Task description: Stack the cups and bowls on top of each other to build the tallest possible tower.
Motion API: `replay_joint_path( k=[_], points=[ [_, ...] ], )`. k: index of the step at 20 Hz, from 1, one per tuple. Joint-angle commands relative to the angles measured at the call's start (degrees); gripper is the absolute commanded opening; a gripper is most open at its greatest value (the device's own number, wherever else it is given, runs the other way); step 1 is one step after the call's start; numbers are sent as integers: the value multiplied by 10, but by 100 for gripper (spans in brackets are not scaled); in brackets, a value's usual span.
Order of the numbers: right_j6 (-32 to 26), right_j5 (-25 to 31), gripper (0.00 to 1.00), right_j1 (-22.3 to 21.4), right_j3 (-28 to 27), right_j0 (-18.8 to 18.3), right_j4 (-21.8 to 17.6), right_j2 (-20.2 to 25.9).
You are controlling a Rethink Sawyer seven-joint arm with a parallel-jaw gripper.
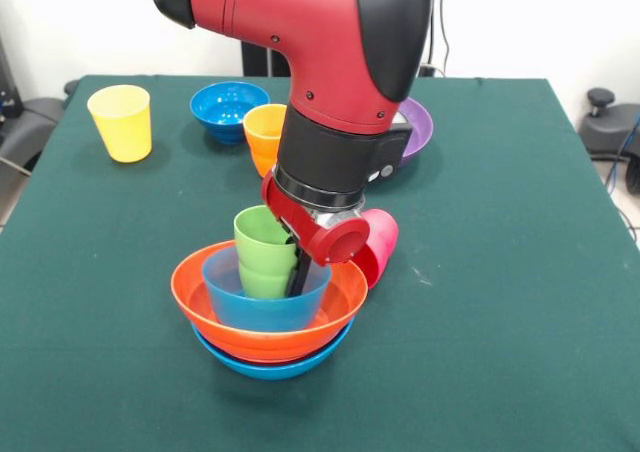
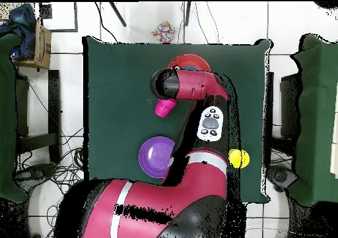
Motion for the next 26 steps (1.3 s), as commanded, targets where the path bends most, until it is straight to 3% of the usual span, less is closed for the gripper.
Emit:
replay_joint_path(
  k=[1,6,7,26],
  points=[
    [-56,61,0,29,2,-13,-10,66],
    [-58,54,0,26,9,-16,-9,73],
    [-58,53,100,26,10,-17,-9,73],
    [-61,72,100,19,-2,-14,-11,70]
  ],
)
